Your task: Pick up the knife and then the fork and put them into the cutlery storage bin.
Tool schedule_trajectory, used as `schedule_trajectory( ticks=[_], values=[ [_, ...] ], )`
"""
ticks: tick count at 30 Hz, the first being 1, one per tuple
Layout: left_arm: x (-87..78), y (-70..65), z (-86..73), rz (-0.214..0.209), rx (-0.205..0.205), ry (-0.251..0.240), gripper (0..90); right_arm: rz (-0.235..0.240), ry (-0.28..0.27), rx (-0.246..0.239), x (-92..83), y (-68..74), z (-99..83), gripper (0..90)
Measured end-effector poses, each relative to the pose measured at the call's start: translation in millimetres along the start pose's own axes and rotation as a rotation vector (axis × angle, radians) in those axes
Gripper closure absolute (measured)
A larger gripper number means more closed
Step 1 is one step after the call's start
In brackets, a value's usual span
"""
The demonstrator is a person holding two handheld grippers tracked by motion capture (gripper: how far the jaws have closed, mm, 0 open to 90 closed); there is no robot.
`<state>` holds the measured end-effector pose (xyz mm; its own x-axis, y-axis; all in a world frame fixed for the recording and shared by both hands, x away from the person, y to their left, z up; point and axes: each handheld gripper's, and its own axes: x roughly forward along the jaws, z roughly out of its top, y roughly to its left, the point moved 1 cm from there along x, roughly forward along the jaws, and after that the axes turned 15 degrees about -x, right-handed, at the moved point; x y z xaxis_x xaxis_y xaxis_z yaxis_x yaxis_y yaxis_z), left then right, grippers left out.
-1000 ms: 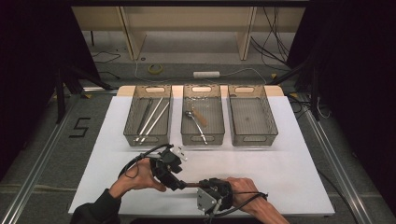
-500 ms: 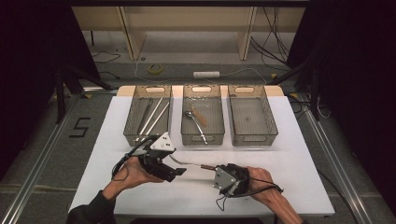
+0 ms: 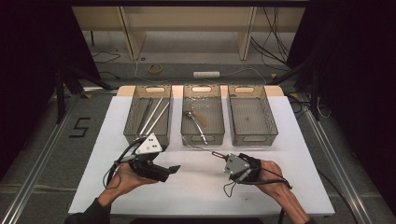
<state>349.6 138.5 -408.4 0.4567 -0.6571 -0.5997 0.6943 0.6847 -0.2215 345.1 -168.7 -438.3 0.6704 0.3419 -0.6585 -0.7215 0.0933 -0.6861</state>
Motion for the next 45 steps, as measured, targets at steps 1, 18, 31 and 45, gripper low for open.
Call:
schedule_trajectory(
  ticks=[1,18,31,45],
  values=[
    [-0.8,2.9,-2.8,0.011,-0.005,-0.009,16.7,-0.008,0.001,0.016,-0.4,-2.8,-1.2,81.5],
    [-12.0,17.7,-23.2,0.095,-0.092,-0.109,16.7,-0.035,0.048,0.384,1.9,-67.7,-43.0,81.5],
    [-15.5,15.0,-29.5,0.109,-0.097,-0.134,16.5,-0.045,0.106,0.593,15.7,-112.1,-67.2,81.4],
    [-20.1,15.5,-33.4,0.112,-0.111,-0.165,16.5,-0.01,0.18,0.754,40.3,-131.8,-86.4,81.3]
  ],
)
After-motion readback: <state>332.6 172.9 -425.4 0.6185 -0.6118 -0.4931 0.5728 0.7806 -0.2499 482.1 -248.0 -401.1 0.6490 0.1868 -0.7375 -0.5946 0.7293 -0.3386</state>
